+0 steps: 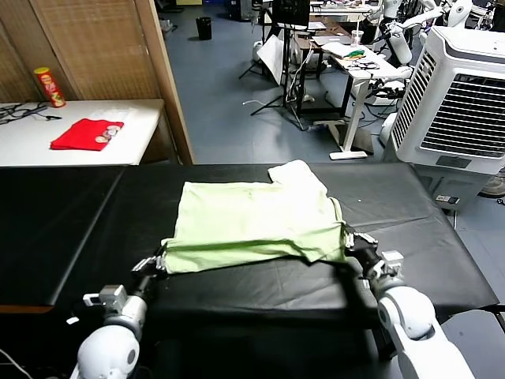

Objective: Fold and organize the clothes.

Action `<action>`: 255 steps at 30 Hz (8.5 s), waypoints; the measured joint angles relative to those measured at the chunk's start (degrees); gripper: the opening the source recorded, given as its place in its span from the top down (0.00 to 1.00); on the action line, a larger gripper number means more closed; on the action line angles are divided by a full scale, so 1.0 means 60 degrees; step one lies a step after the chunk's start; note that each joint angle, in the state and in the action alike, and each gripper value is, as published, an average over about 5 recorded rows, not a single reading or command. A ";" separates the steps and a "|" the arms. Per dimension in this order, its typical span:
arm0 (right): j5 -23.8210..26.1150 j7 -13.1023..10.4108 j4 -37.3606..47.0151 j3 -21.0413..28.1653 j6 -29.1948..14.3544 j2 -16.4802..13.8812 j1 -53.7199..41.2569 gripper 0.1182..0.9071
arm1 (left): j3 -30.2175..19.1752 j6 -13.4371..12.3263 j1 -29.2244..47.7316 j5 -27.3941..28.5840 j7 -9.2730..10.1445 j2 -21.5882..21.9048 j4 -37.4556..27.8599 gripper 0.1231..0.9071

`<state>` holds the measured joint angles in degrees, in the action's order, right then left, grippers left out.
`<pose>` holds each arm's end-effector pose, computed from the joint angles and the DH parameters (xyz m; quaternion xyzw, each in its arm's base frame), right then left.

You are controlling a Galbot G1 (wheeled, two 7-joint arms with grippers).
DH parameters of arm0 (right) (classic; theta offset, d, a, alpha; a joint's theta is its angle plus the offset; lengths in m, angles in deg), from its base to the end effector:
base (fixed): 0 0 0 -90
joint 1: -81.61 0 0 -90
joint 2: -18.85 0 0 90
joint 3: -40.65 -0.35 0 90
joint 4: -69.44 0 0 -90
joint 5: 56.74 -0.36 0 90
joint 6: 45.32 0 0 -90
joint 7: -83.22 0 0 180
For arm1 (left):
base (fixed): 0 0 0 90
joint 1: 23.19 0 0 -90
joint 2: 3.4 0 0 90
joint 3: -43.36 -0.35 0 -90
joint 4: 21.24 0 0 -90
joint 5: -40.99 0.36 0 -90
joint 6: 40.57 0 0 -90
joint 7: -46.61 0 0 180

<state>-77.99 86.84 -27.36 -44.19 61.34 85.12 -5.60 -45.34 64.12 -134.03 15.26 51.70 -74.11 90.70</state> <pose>0.3413 -0.0943 -0.3113 0.0926 -0.9866 0.0224 0.1322 0.2405 0.0783 -0.3065 -0.0157 -0.9901 0.0505 0.1300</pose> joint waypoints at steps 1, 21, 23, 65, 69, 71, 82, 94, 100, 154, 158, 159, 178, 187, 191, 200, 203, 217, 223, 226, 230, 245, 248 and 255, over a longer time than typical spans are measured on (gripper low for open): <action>0.0024 0.0056 -0.0046 -0.0028 0.0109 -0.0030 0.0064 0.84 | -0.0018 0.0042 0.0062 0.0017 0.0003 0.0012 -0.0071 0.99; 0.0521 0.0183 -0.2011 -0.0902 0.0534 -0.0122 0.2618 0.36 | 0.0003 0.0532 -0.0650 0.0036 -0.0064 -0.0057 0.0292 0.14; 0.0563 0.0193 -0.2009 -0.0897 0.0523 -0.0080 0.2672 0.49 | 0.0004 0.0588 -0.0682 -0.0045 -0.0068 -0.0078 0.0276 0.15; -0.0311 -0.0680 -0.5590 -0.2210 0.3244 -0.0285 0.6176 0.53 | 0.0494 0.1257 -0.3984 0.0421 0.0195 0.1351 0.2634 0.83; -0.0726 -0.0650 -0.6077 -0.2458 0.3276 -0.0374 0.6261 0.27 | 0.0514 0.1548 -0.4207 0.0411 0.0330 0.1258 0.2878 0.56; -0.0980 -0.0639 -0.6202 -0.2582 0.3089 -0.0432 0.6135 0.18 | 0.0561 0.1760 -0.4276 0.0427 0.0411 0.1207 0.3045 0.41; -0.1213 -0.0956 -0.3555 -0.1441 0.1837 -0.1011 0.1920 0.14 | 0.0796 0.2346 -0.2805 -0.0959 0.0957 0.1616 0.3551 0.14; -0.1097 -0.1277 0.1428 0.1460 0.2137 -0.0430 -0.3552 0.14 | -0.0881 0.2945 0.2612 -0.3148 0.1775 0.2270 -0.0234 0.14; -0.1058 -0.1099 0.3607 0.2391 0.2384 0.0169 -0.5234 0.14 | -0.1983 0.3194 0.4785 -0.3365 0.1551 0.2070 -0.2413 0.14; -0.0395 -0.0424 0.6015 0.2281 0.2294 0.1528 -0.6062 1.00 | -0.2607 0.3301 0.6807 -0.2877 0.0467 0.1703 -0.5117 1.00; -0.0793 -0.0322 0.5230 0.2164 0.2279 0.1285 -0.5785 1.00 | -0.2434 0.3323 0.6554 -0.2927 0.0468 0.1767 -0.4762 1.00; -0.0892 -0.0301 0.4986 0.2133 0.2268 0.1208 -0.5695 1.00 | -0.2388 0.3331 0.6481 -0.2954 0.0472 0.1794 -0.4661 1.00; -0.1836 -0.0490 0.0649 0.1148 0.2728 -0.0710 -0.3181 1.00 | -0.1272 0.3546 0.4062 -0.3644 0.0926 0.2653 -0.1187 1.00; -0.1867 -0.0992 -0.0979 0.0751 0.3725 -0.1383 -0.1748 1.00 | -0.0459 0.3729 0.2906 -0.3592 0.1100 0.2892 0.0256 1.00; -0.1870 -0.1224 -0.1639 0.0586 0.4082 -0.1567 -0.1096 1.00 | -0.0010 0.3729 0.2307 -0.3468 0.1074 0.2900 0.0771 1.00; -0.1805 -0.1295 -0.2362 0.0542 0.4245 -0.1732 -0.0145 1.00 | 0.0874 0.3640 0.0471 -0.3092 0.0916 0.2615 0.1877 1.00; -0.1716 -0.1290 -0.2318 0.0619 0.4204 -0.1597 -0.0144 1.00 | 0.0951 0.3592 0.0044 -0.2942 0.0789 0.2504 0.2013 1.00; -0.1458 -0.1251 -0.2008 0.0864 0.4182 -0.1224 -0.0388 1.00 | 0.0026 0.3436 0.1036 -0.2786 0.0479 0.2072 0.0914 0.26; -0.1422 -0.1250 -0.1999 0.0888 0.4183 -0.1140 -0.0397 1.00 | -0.0381 0.3407 0.1413 -0.2735 0.0339 0.1946 0.0330 0.14; -0.1395 -0.1247 -0.2001 0.0870 0.4180 -0.1122 -0.0347 1.00 | -0.0542 0.3408 0.1573 -0.2776 0.0327 0.1884 0.0061 0.17; -0.1385 -0.1240 -0.2005 0.0838 0.4166 -0.1128 -0.0312 1.00 | -0.0650 0.3417 0.1737 -0.3021 0.0363 0.1788 -0.0280 0.21; -0.1376 -0.1219 -0.1933 0.0835 0.4126 -0.1126 -0.0362 1.00 | -0.0645 0.3343 0.1956 -0.3372 0.0394 0.1652 -0.0848 0.55; -0.1376 -0.1215 -0.1949 0.0814 0.4123 -0.1130 -0.0361 1.00 | -0.0660 0.3336 0.1997 -0.3380 0.0388 0.1641 -0.0881 0.75; -0.1375 -0.1213 -0.2025 0.0754 0.4121 -0.1143 -0.0345 1.00 | -0.0693 0.3336 0.2063 -0.3359 0.0378 0.1614 -0.1005 0.96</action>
<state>-86.25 79.57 -39.52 -39.67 86.06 78.26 -7.67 -49.50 84.14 -121.65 -4.89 53.97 -64.43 84.66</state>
